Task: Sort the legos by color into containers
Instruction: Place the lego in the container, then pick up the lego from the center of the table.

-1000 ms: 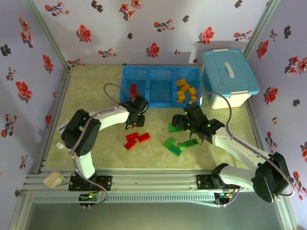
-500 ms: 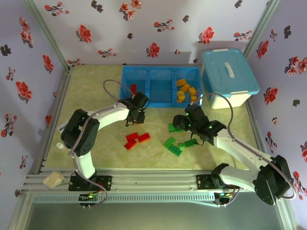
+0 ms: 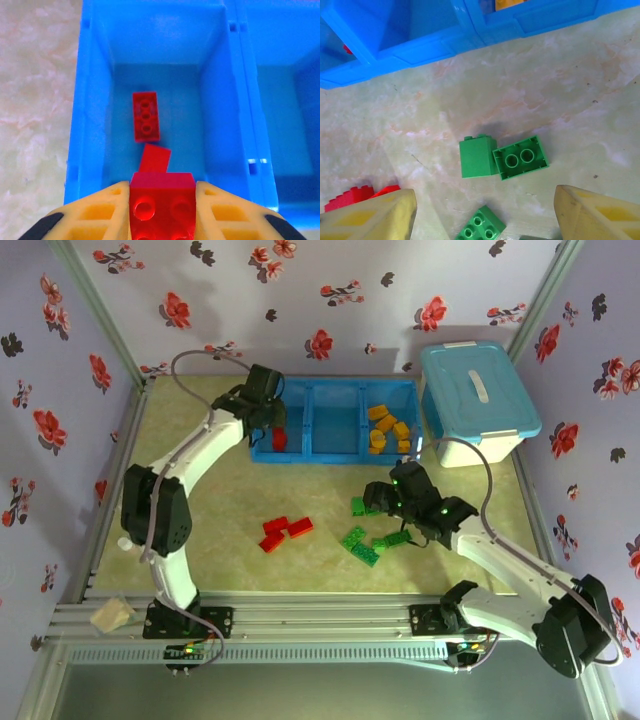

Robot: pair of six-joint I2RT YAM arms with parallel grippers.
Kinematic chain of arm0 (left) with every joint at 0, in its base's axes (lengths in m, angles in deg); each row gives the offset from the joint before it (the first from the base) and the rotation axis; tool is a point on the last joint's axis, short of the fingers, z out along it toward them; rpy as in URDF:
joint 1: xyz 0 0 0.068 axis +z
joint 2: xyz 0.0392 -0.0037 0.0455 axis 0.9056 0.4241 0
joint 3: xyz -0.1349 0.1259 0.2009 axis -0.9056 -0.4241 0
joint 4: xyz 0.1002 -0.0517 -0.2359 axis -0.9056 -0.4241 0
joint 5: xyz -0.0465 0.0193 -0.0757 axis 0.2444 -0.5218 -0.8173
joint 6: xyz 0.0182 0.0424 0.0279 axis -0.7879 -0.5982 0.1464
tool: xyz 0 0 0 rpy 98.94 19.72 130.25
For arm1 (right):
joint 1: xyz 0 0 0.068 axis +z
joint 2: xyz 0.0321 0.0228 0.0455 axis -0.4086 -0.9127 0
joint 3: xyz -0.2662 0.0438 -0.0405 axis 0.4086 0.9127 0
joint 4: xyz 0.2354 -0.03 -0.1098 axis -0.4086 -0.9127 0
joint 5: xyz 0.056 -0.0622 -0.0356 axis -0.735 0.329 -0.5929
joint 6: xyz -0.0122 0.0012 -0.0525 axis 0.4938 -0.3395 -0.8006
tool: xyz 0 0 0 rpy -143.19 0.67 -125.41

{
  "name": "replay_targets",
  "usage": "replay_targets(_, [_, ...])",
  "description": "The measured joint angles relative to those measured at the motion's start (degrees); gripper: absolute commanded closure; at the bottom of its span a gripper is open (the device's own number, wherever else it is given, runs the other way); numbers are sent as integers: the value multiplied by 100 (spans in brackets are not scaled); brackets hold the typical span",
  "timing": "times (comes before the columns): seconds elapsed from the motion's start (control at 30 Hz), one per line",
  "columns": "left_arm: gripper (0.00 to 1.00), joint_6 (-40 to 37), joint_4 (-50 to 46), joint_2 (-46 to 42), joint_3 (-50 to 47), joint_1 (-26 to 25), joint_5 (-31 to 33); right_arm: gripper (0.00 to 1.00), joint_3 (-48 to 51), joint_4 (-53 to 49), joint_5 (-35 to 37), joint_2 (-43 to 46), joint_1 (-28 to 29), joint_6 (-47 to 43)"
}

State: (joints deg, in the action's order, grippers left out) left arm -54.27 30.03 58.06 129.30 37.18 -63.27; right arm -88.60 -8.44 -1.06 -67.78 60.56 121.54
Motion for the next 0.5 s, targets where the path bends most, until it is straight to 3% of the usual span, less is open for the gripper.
replay_targets(0.07, [50, -39, -59, 249, 229, 44, -9, 26, 0, -17, 2, 122, 4, 0])
replay_targets(0.13, [39, -50, -129, 468, 415, 63, -37, 24, 0, -55, 2, 225, 9, -2])
replay_targets(0.33, [35, -66, -192, 339, 382, 44, -162, 21, 0, -195, 0, 286, 11, -9])
replay_targets(0.5, [34, -63, 48, -732, -483, -22, -216, 19, -4, -175, -11, 181, 133, -72])
